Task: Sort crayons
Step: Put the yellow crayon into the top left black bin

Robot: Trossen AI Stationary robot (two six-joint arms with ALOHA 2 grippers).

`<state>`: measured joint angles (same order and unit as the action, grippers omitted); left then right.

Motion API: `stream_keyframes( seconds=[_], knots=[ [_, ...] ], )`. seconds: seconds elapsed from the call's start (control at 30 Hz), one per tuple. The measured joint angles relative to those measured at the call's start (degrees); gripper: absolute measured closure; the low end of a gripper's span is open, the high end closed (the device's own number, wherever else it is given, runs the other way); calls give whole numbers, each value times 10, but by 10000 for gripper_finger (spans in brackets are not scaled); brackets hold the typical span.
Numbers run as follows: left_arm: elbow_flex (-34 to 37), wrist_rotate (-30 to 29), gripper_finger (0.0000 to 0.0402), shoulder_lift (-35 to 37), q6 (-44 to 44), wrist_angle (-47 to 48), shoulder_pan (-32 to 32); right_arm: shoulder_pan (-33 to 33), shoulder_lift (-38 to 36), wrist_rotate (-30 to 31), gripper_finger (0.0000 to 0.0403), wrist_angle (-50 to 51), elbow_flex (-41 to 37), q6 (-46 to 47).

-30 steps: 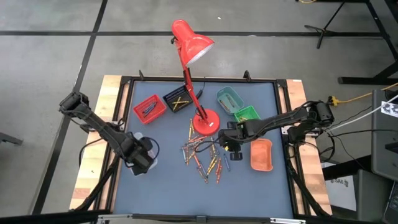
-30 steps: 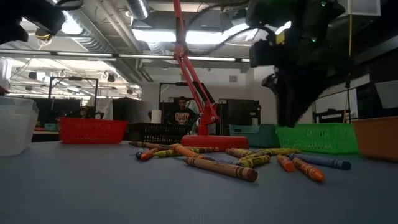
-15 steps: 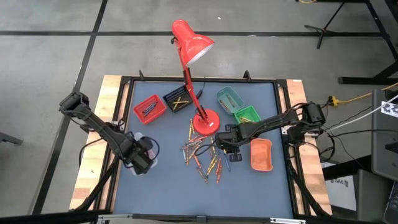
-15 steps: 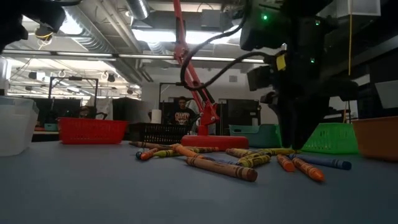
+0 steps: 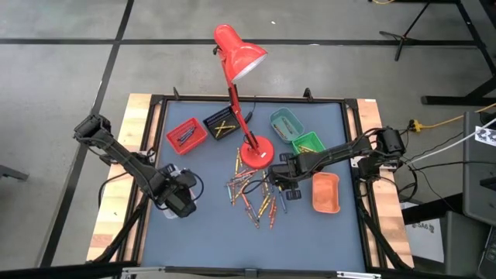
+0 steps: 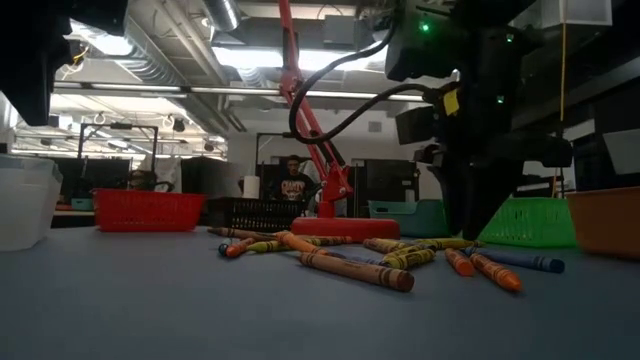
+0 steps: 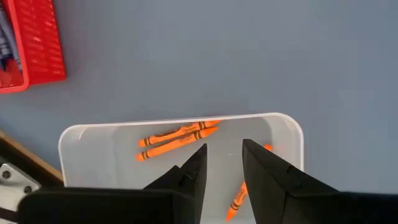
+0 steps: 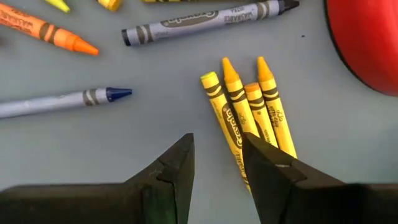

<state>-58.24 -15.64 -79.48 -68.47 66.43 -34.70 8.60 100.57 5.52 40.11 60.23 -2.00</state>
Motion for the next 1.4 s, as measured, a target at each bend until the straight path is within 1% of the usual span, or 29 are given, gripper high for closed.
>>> stream_keyframes(
  seconds=[0.93,1.17,1.3,1.4],
  knots=[
    [0,-3,316,0,0,-2,0,0,0,1,269,-13,0,-60],
    [0,-3,316,0,1,-12,0,0,22,1,269,-15,0,-74],
    [0,-9,316,0,1,-25,0,0,29,0,269,-14,2,-74],
    [0,-30,316,0,1,-39,0,0,32,-3,269,-13,3,-74]
  ],
)
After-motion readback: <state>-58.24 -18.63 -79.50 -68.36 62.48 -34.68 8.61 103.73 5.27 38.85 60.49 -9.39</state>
